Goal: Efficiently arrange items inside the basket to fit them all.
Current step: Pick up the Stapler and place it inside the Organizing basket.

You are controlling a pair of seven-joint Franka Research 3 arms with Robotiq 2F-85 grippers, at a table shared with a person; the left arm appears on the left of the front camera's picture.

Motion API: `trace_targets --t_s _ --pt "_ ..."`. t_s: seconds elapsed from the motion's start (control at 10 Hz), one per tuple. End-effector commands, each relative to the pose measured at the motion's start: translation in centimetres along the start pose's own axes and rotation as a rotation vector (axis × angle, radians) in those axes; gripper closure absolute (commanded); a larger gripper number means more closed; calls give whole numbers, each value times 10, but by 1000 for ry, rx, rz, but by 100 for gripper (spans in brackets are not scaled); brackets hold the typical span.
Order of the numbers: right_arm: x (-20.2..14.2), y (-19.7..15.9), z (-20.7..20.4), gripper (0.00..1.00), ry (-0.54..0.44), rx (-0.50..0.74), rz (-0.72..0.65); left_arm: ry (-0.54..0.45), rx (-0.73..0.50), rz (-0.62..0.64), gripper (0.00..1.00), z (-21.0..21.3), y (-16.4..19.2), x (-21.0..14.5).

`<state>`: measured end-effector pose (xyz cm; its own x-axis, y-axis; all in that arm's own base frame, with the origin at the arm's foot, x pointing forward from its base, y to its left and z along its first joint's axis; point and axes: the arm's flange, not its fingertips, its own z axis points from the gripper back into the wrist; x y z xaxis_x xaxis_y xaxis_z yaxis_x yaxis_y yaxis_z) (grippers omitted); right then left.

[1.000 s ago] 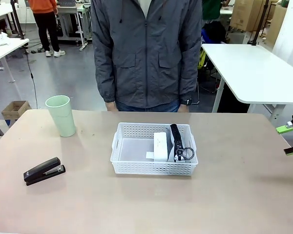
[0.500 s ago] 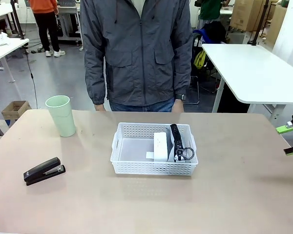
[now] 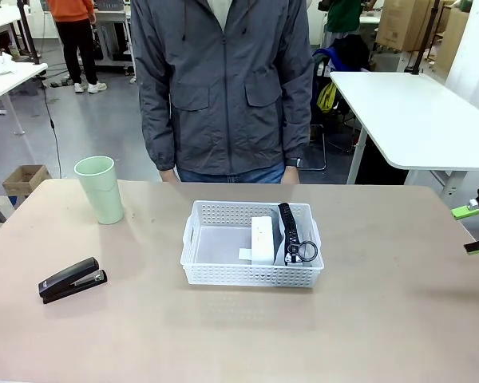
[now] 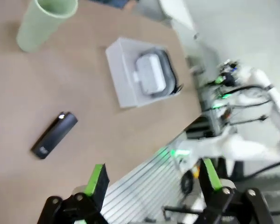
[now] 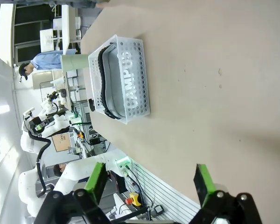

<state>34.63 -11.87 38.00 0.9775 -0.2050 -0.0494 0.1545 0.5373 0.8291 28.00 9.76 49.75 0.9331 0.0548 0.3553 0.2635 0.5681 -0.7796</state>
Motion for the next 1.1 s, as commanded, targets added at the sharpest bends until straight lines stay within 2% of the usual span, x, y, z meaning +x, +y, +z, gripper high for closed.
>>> trace_targets --t_s 0.0,0.1,0.2,0.3,0.4,0.6,0.9,1.0 --pt "-1 1 2 0 1 9 6 167 170 -22 0 -40 -6 -5" --pt "-1 1 2 0 1 9 6 223 246 -30 0 -60 -11 -4" --pt "-1 1 2 0 1 9 6 244 382 1 0 -84 -12 -8" --pt "-1 1 2 0 1 9 6 310 485 43 0 -106 -5 -12" --pt "-1 1 2 0 1 9 6 309 582 70 0 -127 4 -15" --pt "-1 1 2 0 1 9 6 146 778 144 0 -158 19 -22" --pt "-1 1 2 0 1 9 6 214 788 250 0 -183 40 -35" --pt "-1 1 2 0 1 9 6 279 811 270 0 -188 46 -43"
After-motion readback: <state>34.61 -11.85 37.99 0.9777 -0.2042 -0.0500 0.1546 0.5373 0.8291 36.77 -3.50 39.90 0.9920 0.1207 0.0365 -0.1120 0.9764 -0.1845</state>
